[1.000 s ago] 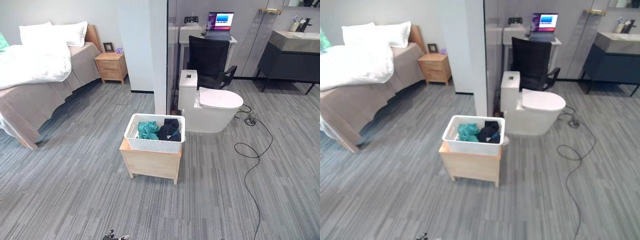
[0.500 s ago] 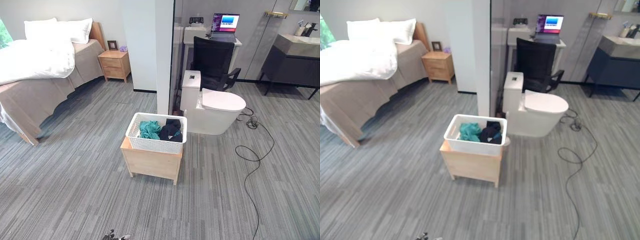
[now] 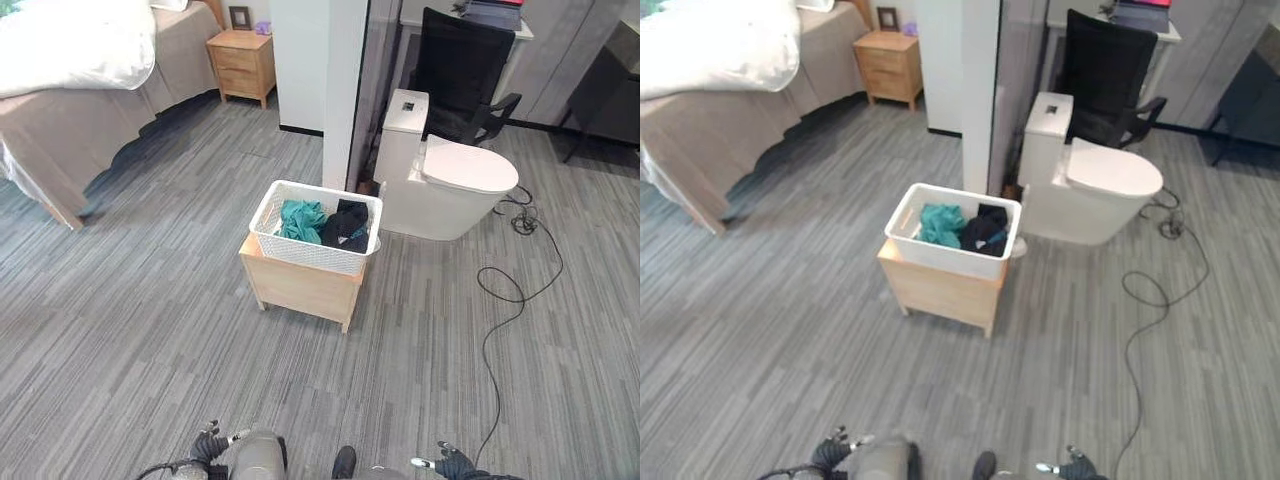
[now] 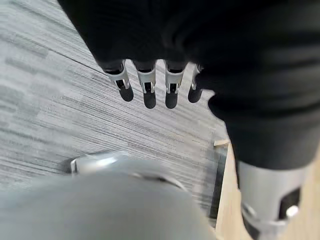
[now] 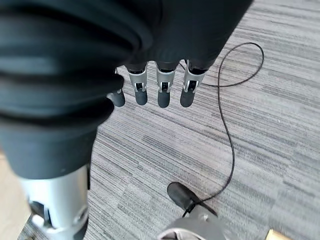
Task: Grab the laundry basket,head to the washer,open it,put in the laundry and shut it.
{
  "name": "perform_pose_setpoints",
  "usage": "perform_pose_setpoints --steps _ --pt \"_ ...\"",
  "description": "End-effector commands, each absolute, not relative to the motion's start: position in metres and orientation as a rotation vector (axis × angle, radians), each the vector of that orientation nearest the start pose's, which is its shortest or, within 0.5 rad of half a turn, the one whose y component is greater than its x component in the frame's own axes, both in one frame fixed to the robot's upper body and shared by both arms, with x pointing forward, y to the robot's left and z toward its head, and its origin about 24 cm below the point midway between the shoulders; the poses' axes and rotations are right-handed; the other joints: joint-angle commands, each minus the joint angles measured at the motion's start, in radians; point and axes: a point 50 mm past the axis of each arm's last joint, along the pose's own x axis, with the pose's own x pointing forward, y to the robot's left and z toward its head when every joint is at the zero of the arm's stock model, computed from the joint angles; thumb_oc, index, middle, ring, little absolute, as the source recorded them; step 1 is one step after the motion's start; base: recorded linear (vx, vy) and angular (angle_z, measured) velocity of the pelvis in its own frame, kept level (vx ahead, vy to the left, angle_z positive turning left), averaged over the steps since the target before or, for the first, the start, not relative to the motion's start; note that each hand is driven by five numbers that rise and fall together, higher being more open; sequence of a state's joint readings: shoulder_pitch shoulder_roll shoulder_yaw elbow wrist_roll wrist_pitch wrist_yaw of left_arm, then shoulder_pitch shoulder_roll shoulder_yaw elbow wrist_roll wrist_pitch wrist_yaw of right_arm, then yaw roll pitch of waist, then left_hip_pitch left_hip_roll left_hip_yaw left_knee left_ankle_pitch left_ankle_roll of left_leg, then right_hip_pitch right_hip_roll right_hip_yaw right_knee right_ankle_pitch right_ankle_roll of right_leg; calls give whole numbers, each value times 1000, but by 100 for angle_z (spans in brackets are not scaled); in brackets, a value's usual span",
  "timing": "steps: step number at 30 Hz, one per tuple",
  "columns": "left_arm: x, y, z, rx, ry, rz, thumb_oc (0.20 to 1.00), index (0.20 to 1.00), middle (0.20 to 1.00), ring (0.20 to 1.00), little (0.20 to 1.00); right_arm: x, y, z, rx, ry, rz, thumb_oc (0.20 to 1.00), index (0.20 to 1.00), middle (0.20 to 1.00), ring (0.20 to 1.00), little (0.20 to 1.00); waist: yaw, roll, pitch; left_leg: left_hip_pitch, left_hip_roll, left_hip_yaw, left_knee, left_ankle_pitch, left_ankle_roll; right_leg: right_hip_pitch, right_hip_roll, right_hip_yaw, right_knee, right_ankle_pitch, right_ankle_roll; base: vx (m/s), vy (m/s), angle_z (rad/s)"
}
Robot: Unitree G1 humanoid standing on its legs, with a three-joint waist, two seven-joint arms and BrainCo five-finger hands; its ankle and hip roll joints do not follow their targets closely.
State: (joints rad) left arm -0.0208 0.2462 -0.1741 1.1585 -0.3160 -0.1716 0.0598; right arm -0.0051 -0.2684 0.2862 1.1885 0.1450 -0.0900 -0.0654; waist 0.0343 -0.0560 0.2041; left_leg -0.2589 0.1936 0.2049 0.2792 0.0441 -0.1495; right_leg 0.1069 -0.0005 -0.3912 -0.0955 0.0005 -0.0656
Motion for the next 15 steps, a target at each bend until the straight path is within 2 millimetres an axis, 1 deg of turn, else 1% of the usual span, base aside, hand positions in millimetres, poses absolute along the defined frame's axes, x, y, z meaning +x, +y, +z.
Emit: perform_pose_setpoints --steps 1,3,4,5,6,7,8,9,10,11,12,13,14,15 --pt "136 223 -142 69 887 193 1000 1000 1000 1000 1000 112 -247 -149 -342 1062 -94 1000 1000 1000 1000 1000 14 13 -63 4 22 -55 -211 125 9 86 -75 95 8 -120 121 301 136 -1" --pt "141 223 -140 65 868 192 1000 1000 1000 1000 1000 117 -245 -148 -337 1047 -95 1000 1000 1000 1000 1000 24 10 -70 -12 23 -74 -223 137 2 115 -76 106 13 -140 130 362 158 2" --pt "141 222 -140 65 868 189 1000 1000 1000 1000 1000 117 -242 -149 -336 1053 -83 1000 1000 1000 1000 1000 28 6 -83 -12 20 -73 -205 126 8 137 -81 112 22 -151 135 395 164 -1" --pt "142 223 -139 71 867 183 1000 1000 1000 1000 1000 115 -240 -150 -328 1060 -81 1000 1000 1000 1000 1000 28 1 -86 -34 17 -67 -162 122 11 152 -90 109 40 -165 136 447 184 -17" --pt "145 224 -138 72 857 181 1000 1000 1000 1000 1000 115 -237 -151 -316 1062 -77 1000 1000 1000 1000 1000 33 -10 -87 -57 16 -50 -88 100 19 159 -105 112 79 -180 133 270 114 -17" --pt "145 224 -138 72 857 181 1000 1000 1000 1000 1000 115 -237 -151 -316 1062 -77 1000 1000 1000 1000 1000 33 -10 -87 -58 17 -50 -86 99 19 159 -105 112 79 -180 133 414 233 -10" --pt "151 226 -134 86 838 166 1000 1000 1000 1000 1000 113 -230 -153 -297 1071 -62 1000 1000 1000 1000 1000 42 -23 -96 -44 -3 -27 -48 49 56 149 -136 119 180 -202 138 387 256 -2" --pt "153 227 -134 100 839 157 1000 1000 1000 1000 1000 114 -226 -154 -291 1074 -48 1000 1000 1000 1000 1000 45 -28 -103 -28 -22 -19 -55 27 75 121 -151 118 251 -197 146 387 257 -5" --pt "153 227 -134 100 839 157 1000 1000 1000 1000 1000 114 -226 -154 -291 1074 -48 1000 1000 1000 1000 1000 45 -29 -103 -28 -23 -18 -55 27 76 120 -151 118 252 -197 146 273 178 -10" --pt "155 227 -133 119 840 139 1000 1000 1000 1000 1000 114 -223 -155 -286 1078 -43 1000 1000 1000 1000 1000 46 -40 -102 -9 -48 -18 -53 -7 87 102 -173 118 334 -176 164 426 439 -8" --pt "162 229 -128 131 812 118 1000 1000 1000 1000 1000 120 -220 -154 -275 1066 -29 1000 1000 1000 1000 1000 26 -31 -82 60 -122 -11 -84 -73 165 -53 -240 155 650 37 219 525 552 -3" --pt "163 230 -127 137 808 115 1000 1000 1000 1000 1000 125 -219 -153 -277 1053 -25 1000 1000 1000 1000 1000 24 -19 -73 88 -133 2 -96 -91 182 -99 -270 138 717 75 233 478 553 29" --pt "162 229 -127 136 808 108 1000 1000 1000 1000 1000 128 -217 -152 -270 1039 -24 1000 1000 1000 1000 1000 18 -6 -66 121 -139 7 -113 -100 193 -140 -291 114 753 83 236 347 280 33" --pt "160 230 -128 143 811 102 1000 1000 1000 1000 1000 128 -217 -151 -264 1033 -23 1000 1000 1000 1000 1000 11 5 -58 157 -142 10 -131 -109 195 -177 -296 84 744 56 222 337 187 23"
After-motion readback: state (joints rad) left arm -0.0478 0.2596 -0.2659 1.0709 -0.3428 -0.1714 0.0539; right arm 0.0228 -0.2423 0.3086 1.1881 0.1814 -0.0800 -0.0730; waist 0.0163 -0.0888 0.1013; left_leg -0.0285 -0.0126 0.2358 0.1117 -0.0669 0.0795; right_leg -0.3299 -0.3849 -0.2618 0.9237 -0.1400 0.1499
